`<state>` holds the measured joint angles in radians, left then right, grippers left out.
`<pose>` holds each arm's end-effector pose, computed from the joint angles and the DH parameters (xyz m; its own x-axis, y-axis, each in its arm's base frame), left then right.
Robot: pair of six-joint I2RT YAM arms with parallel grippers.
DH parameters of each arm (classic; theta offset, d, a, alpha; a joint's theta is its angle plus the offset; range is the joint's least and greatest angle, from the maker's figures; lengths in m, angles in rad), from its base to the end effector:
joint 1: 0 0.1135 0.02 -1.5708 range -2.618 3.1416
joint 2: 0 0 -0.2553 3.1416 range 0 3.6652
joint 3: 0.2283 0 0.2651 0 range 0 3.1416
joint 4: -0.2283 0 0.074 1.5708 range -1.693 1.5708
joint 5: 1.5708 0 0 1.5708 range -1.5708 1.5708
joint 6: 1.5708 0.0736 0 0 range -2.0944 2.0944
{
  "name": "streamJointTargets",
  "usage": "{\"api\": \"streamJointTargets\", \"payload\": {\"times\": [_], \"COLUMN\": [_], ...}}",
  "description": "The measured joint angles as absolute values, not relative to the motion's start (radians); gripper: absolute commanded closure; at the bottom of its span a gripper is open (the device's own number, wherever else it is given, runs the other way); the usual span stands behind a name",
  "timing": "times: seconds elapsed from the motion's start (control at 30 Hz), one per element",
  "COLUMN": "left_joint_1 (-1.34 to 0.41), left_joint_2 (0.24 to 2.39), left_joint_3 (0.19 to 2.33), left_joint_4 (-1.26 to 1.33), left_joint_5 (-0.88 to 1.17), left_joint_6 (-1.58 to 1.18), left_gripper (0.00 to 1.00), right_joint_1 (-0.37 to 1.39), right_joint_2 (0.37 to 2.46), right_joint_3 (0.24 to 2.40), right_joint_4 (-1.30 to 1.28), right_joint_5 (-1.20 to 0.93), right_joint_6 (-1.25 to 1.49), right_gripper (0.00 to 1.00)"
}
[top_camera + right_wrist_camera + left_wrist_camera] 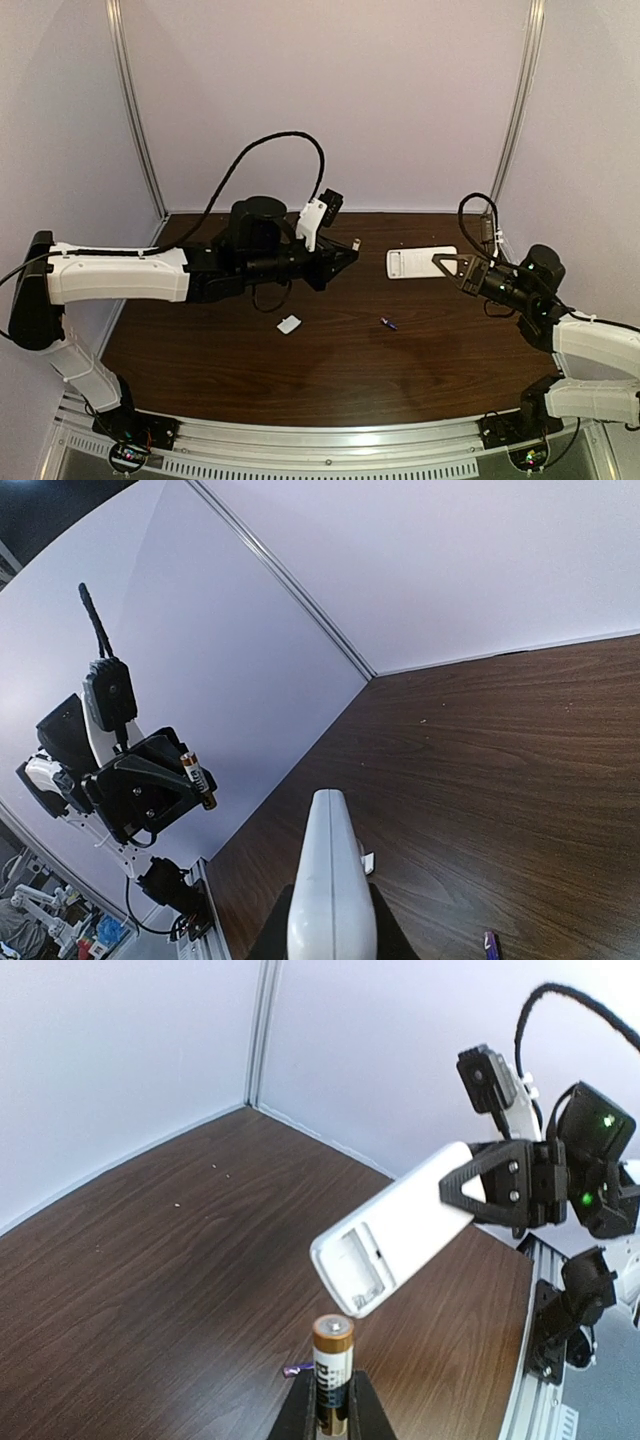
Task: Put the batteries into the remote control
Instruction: Place the battery in the battery compartment.
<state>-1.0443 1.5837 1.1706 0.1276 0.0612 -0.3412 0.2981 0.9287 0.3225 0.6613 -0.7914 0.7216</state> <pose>0.2099 -0.3700 0.2785 -0.4320 0.0786 -0.8984 0.7936 0.5063 -0.3373 0.2131 0.1203 0.2271 -0.5453 0.3182 -0.7755 -0.6995 0.3371 0.6302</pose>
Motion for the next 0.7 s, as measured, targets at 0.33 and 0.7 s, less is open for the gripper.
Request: {"api": "streamJointTargets", "payload": {"times": [0.33,0.7], "left_joint_1": [-1.044,-1.044], "left_joint_2": [1.596,1.666], "left_joint_3": [1.116,1.097], "left_joint_4": [0.274,0.383], "left_joint_5": [-0.054,-0.081], "left_joint_6": [-0.464,-0.472], "left_gripper": [1.00,1.00], "right_joint_1": [0.480,0.564], "right_joint_2": [1.085,1.167], "right_joint_3": [0.367,0.410], "right_joint_4": [0.762,0.810], "right_joint_5": [-0.603,-0.472], "right_joint_6": [0.743,0.810], "right_gripper": [1.00,1.00]}}
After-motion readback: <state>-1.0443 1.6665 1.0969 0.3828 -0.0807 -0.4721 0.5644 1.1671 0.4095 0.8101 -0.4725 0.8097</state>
